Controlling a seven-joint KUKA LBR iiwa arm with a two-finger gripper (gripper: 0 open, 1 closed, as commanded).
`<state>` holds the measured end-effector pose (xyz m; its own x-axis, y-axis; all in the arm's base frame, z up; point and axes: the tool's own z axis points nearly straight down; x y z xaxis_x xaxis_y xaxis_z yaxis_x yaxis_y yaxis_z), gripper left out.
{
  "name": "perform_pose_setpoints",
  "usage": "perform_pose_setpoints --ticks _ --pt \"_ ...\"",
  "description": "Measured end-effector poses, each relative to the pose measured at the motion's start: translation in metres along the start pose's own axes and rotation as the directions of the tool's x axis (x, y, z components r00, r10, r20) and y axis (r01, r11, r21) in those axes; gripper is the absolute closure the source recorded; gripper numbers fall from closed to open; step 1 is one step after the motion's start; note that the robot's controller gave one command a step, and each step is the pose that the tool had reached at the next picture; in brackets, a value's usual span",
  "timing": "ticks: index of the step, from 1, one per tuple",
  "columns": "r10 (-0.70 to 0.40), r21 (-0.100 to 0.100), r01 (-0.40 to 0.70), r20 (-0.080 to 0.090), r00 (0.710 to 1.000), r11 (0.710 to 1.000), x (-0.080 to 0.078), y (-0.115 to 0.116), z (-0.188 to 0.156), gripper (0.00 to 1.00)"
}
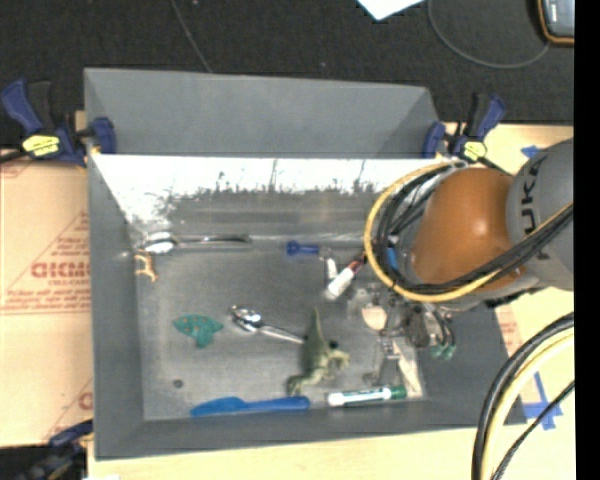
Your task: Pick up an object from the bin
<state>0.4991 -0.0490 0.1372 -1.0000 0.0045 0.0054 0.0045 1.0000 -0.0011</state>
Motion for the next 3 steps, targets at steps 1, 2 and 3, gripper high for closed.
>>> perform_pose_setpoints --ticks 1,2,3 --pt "-0.003 0.001 0.003 0.006 1.000 1.000 -0.001 0.000 -0.004 0.00" --pt "-0.474 0.010 0.474 0.018 0.880 0.881 0.015 0.049 0.064 0.00" --pt "-0.477 0.006 0.477 0.008 0.879 0.879 0.026 0.052 0.022 0.00"
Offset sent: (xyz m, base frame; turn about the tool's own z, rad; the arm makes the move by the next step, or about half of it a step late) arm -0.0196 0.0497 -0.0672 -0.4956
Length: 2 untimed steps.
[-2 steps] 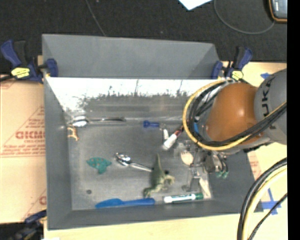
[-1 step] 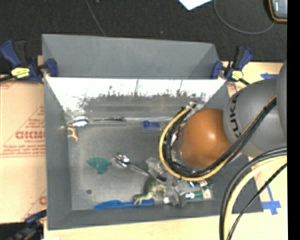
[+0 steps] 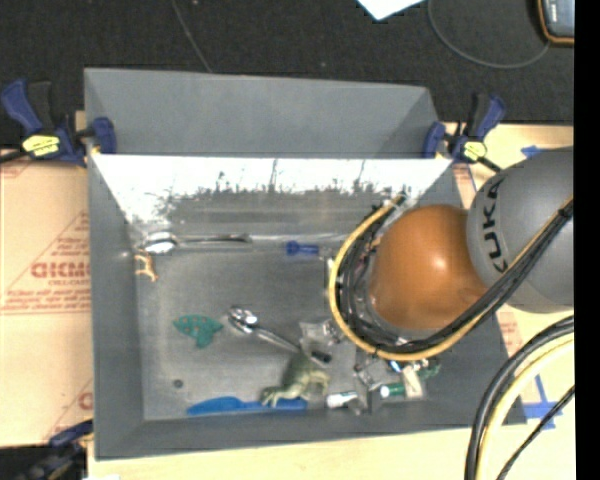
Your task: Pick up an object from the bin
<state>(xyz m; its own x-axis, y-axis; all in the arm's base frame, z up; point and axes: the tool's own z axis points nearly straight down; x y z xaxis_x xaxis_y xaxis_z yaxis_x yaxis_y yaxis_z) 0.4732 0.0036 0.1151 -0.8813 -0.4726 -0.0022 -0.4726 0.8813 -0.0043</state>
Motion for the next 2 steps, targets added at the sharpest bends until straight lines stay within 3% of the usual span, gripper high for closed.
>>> perform_pose_setpoints --ticks 1,2 --pt "-0.144 0.004 0.144 0.005 0.990 0.990 -0.012 0.015 0.014 0.00" --pt "-0.332 0.007 0.332 0.006 0.943 0.943 -0.021 0.026 0.043 0.00"
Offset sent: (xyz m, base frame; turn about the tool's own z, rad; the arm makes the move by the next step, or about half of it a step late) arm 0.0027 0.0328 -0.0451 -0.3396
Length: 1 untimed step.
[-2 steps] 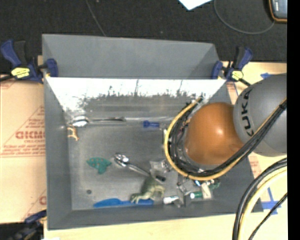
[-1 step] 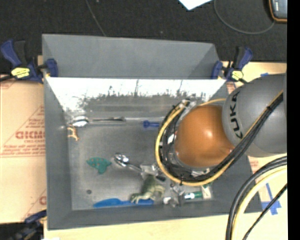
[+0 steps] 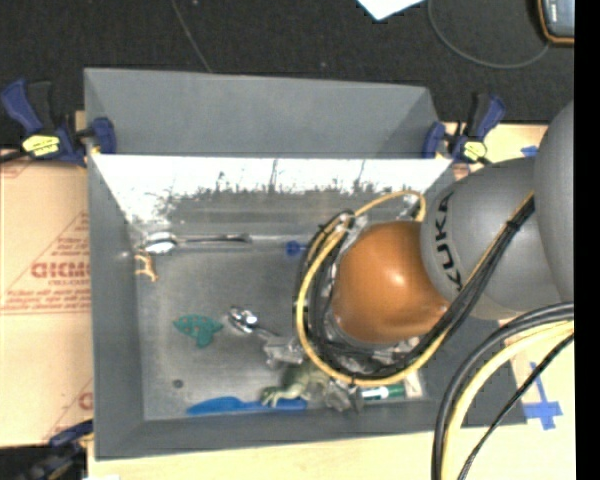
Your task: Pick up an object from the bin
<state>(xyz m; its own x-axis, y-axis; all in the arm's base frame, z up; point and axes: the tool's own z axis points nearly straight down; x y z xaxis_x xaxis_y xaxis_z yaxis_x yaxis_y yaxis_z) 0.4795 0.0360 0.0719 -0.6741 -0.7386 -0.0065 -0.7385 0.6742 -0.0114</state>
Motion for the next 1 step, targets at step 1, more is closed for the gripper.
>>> perform_pose_setpoints --ticks 1 --pt "-0.054 0.001 0.054 0.001 0.999 0.999 -0.0007 -0.0028 0.0016 1.00"
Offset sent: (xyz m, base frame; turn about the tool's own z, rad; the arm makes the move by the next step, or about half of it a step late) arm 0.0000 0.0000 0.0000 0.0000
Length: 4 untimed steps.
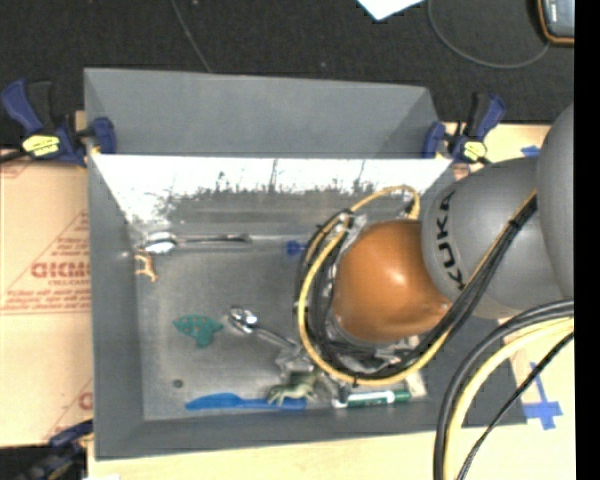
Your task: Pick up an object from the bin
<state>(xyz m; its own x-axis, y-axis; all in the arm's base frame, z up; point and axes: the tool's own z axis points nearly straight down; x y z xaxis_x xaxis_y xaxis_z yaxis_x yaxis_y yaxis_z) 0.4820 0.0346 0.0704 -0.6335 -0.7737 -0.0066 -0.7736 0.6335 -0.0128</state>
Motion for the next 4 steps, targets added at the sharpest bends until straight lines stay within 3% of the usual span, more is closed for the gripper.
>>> perform_pose_setpoints --ticks 2,4 --pt "0.001 0.001 -0.001 0.001 1.000 1.000 0.000 0.000 -0.003 1.00" --pt "0.008 0.001 -0.008 0.001 1.000 1.000 0.001 -0.001 -0.027 1.00"
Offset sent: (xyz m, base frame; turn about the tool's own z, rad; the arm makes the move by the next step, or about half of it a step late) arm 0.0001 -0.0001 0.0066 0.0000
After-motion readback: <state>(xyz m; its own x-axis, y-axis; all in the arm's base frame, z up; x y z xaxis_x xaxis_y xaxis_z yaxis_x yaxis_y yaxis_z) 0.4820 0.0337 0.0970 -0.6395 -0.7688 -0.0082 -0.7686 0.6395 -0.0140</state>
